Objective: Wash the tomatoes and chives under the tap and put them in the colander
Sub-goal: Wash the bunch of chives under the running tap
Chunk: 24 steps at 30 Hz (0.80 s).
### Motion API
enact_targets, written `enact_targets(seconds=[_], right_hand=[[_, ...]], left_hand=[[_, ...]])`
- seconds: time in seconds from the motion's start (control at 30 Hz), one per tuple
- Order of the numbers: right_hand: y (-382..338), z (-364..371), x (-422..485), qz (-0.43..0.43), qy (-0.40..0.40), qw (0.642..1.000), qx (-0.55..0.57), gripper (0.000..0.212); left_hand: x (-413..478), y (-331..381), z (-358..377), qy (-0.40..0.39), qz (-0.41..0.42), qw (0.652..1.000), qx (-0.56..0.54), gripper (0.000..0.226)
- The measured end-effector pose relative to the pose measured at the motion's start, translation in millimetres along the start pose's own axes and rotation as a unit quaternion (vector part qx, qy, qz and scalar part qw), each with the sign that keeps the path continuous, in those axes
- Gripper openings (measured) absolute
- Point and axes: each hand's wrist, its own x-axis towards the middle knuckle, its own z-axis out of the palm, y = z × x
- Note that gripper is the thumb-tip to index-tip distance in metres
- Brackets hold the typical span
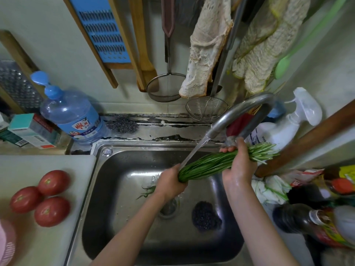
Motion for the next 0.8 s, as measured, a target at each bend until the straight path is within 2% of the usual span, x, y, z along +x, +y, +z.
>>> enact_targets(seconds=[0.13, 0.23, 0.37, 0.43, 0.47, 0.5, 0.6, 0.63, 0.8], right_hand=[[8, 3, -4, -0.019, 0.006, 1.000, -0.004, 0.013], [21, 10, -16, -0.033, 0.000, 0.999, -0.037, 0.019], [26, 17, -20, -0.034, -0.011, 0.998, -0.058, 0.034], [25, 17, -18, -0.032, -0.018, 0.997, -0.069, 0.028], [24, 17, -17, -0.026, -0.020, 0.997, -0.072, 0.022], [23, 17, -15, -0.017, -0.021, 0.997, -0.073, 0.016], [16, 20, -13, 0.007, -0.038, 0.996, -0.077, 0.013], [12, 21, -13, 0.015, -0.047, 0.996, -0.077, 0.015], [7, 22, -14, 0.052, -0.057, 0.995, -0.068, 0.014]], left_hand=[[7, 33, 3, 0.059, 0.100, 0.992, 0.041, 0.044], [8, 53, 8, 0.097, 0.137, 0.986, 0.000, 0.057], [-1, 56, 11, 0.158, 0.142, 0.977, -0.032, 0.080], [-4, 51, 8, 0.150, 0.118, 0.981, -0.035, 0.096], [-4, 47, 7, 0.136, 0.104, 0.985, -0.032, 0.097], [-4, 44, 6, 0.117, 0.101, 0.988, -0.028, 0.089], [-10, 25, -1, 0.025, 0.049, 0.998, -0.033, 0.039], [-13, 16, -3, 0.000, 0.023, 0.999, -0.027, 0.033], [-25, -35, -19, -0.046, -0.031, 0.997, 0.046, 0.041]])
